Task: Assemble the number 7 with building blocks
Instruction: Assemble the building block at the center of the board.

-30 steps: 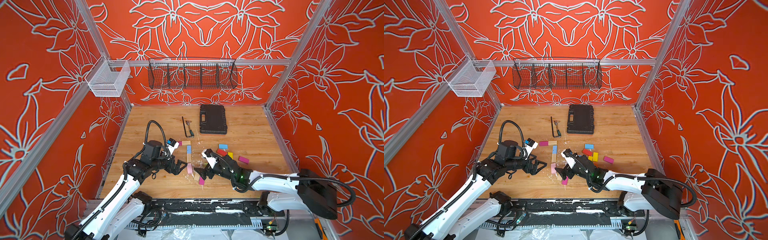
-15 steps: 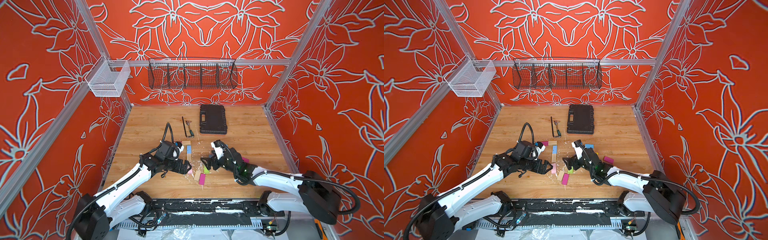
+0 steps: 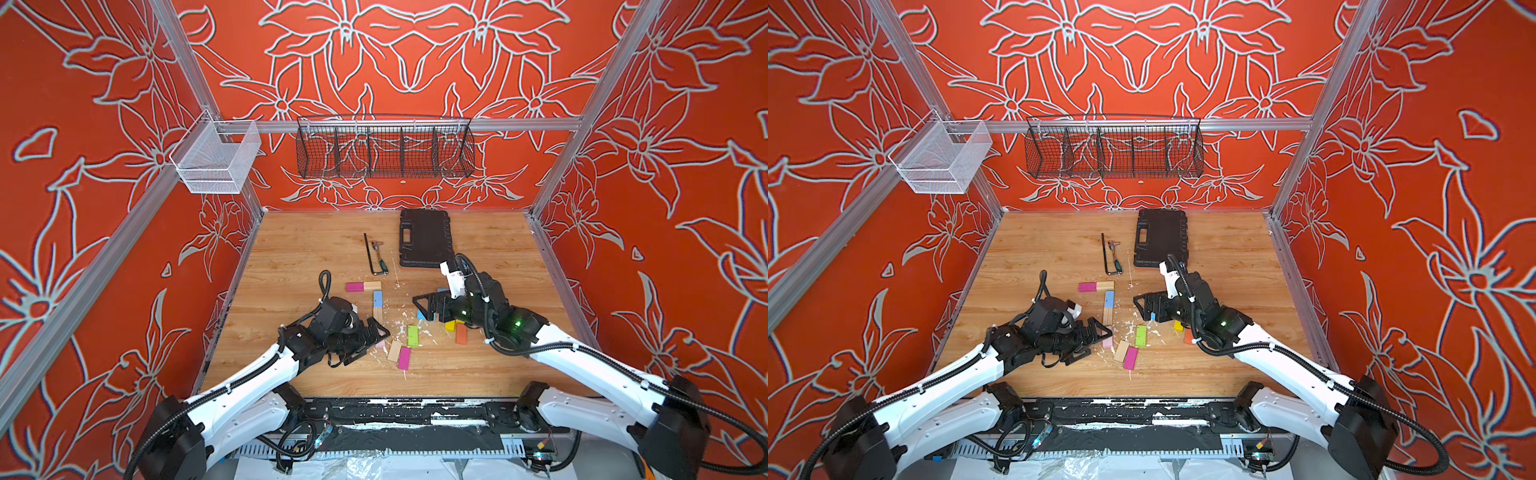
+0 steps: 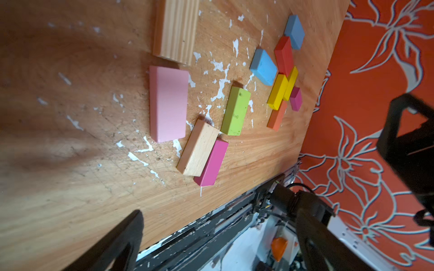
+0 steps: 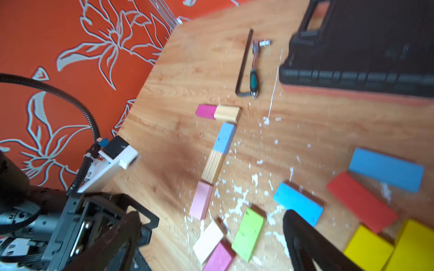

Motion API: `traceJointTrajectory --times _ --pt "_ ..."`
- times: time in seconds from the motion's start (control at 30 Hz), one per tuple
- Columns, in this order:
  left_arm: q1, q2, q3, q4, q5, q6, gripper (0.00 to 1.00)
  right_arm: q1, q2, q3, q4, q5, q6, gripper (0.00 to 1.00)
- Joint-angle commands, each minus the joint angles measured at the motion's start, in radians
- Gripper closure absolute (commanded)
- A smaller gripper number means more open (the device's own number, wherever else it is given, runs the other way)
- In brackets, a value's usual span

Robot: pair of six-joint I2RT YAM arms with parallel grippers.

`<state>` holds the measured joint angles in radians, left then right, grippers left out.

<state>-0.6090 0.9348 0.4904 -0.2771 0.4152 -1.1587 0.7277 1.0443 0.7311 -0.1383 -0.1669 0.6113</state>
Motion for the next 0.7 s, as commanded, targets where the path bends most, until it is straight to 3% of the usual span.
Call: traceJointTrajectory --times 0.0,0.13,0.37,0.67 --pt "-0.005 0.033 -0.024 0.145 0.001 -0.170 0.02 -0.006 -0.025 -0.010 -0.054 -0.033 0.055 0.03" --pt "-0.022 0.127 -0.016 0.232 0.001 -0.245 0.02 -0.011 -0.026 -0.001 -0.074 -0.040 0.047 0.03" --pt "-0.048 0.171 -0.052 0.325 -0.051 -0.339 0.02 -0.031 -0.030 0.011 -0.101 -0.052 0.034 0.03" --pt "-0.058 0.205 -0.056 0.337 -0.086 -0.341 0.02 -0.045 -0.026 -0.012 -0.069 -0.079 0.048 0.03"
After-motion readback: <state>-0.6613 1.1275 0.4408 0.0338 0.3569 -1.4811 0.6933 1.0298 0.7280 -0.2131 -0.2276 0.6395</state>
